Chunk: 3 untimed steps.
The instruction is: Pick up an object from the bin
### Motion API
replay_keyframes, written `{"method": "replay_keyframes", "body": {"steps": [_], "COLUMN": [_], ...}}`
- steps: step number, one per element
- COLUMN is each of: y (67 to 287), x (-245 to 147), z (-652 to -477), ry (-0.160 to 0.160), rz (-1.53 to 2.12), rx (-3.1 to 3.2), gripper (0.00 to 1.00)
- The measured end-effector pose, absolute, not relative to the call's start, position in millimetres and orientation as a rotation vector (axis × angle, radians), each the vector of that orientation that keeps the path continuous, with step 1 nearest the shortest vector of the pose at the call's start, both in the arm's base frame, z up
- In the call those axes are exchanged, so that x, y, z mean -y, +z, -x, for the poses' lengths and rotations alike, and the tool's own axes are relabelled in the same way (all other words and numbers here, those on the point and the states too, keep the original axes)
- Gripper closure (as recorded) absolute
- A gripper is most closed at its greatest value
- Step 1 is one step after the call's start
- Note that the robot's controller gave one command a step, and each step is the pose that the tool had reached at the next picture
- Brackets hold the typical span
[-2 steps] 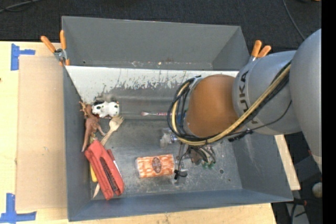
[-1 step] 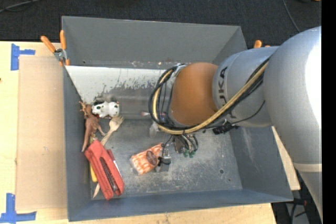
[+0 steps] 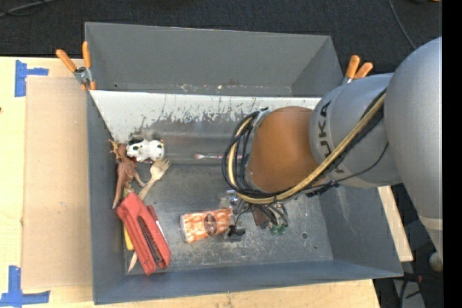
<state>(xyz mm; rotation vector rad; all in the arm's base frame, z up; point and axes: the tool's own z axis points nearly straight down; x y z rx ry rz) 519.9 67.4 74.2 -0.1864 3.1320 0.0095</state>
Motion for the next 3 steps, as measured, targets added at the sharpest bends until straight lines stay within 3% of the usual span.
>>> {"method": "replay_keyframes", "body": {"steps": [1,2,3], "y": [75,151,227], "x": [-67,-68,-65], "z": [-519.8,-520.3,-506.8], "ry": [0.01,0.009,0.01], "rz": [0.186,0.23,0.147], "rx": [-3.132,-3.133,-3.141], "gripper": [1.0,1.0,1.0]}}
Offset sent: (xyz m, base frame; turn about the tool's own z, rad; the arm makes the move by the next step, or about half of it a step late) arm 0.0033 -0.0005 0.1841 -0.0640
